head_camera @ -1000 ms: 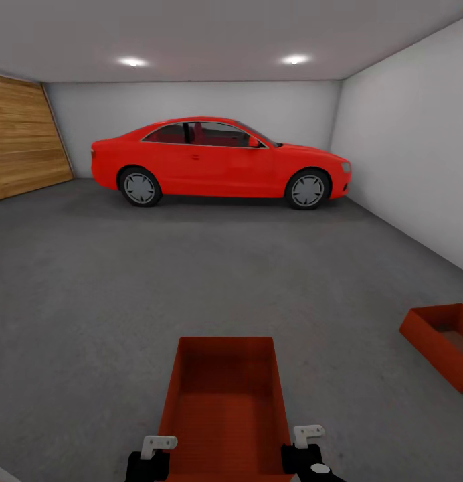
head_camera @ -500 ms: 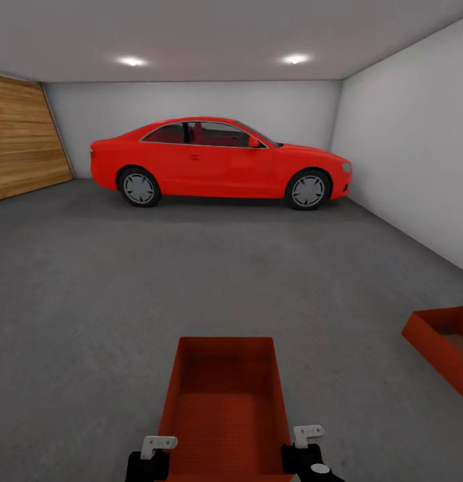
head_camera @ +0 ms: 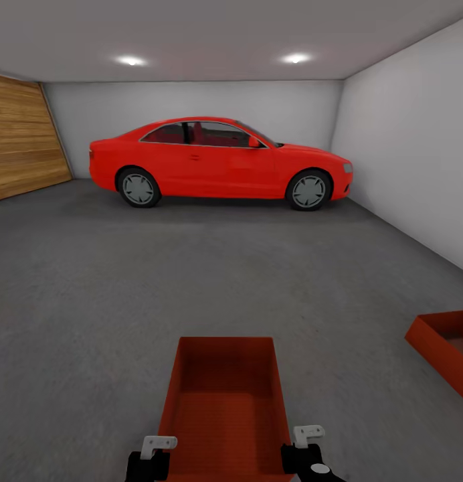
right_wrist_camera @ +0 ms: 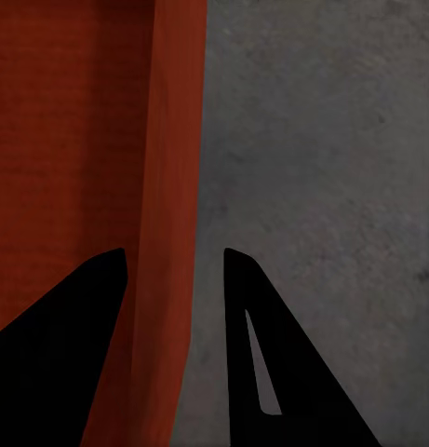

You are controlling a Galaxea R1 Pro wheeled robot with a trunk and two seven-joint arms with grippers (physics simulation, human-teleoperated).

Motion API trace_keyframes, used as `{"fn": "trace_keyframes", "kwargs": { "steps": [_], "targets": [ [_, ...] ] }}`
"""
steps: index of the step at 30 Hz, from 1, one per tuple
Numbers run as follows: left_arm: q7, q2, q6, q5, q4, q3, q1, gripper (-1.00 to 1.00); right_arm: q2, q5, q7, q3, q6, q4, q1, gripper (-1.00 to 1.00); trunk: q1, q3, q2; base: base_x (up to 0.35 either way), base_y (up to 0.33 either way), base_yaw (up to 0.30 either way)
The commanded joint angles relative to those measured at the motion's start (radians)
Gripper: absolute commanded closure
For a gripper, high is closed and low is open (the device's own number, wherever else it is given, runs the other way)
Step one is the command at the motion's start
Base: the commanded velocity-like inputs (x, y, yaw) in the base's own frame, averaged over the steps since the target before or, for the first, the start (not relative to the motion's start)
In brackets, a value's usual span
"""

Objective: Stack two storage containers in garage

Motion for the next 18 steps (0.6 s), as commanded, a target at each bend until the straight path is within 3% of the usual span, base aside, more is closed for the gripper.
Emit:
{"fn": "trace_keyframes", "kwargs": {
  "steps": [1, 14, 18],
  "targets": [
    [0.014, 0.000, -0.004, -0.008, 0.000, 0.027, -0.001, 1.00, 0.000, -0.002, -0.009, -0.001, -0.003, 0.001, -0.001, 1.00, 0.000, -0.001, 0.000, 0.126, 0.000, 0.000],
    [0.014, 0.000, -0.004, -0.008, 0.000, 0.027, -0.001, 1.00, 0.000, -0.002, -0.009, -0.001, -0.003, 0.001, -0.001, 1.00, 0.000, -0.001, 0.000, 0.025, 0.000, 0.000],
    [0.014, 0.000, -0.004, -0.008, 0.000, 0.027, -0.001, 1.00, 0.000, -0.002, -0.009, -0.001, -0.003, 0.001, -0.001, 1.00, 0.000, -0.001, 0.000, 0.161, 0.000, 0.000]
  ]
}}
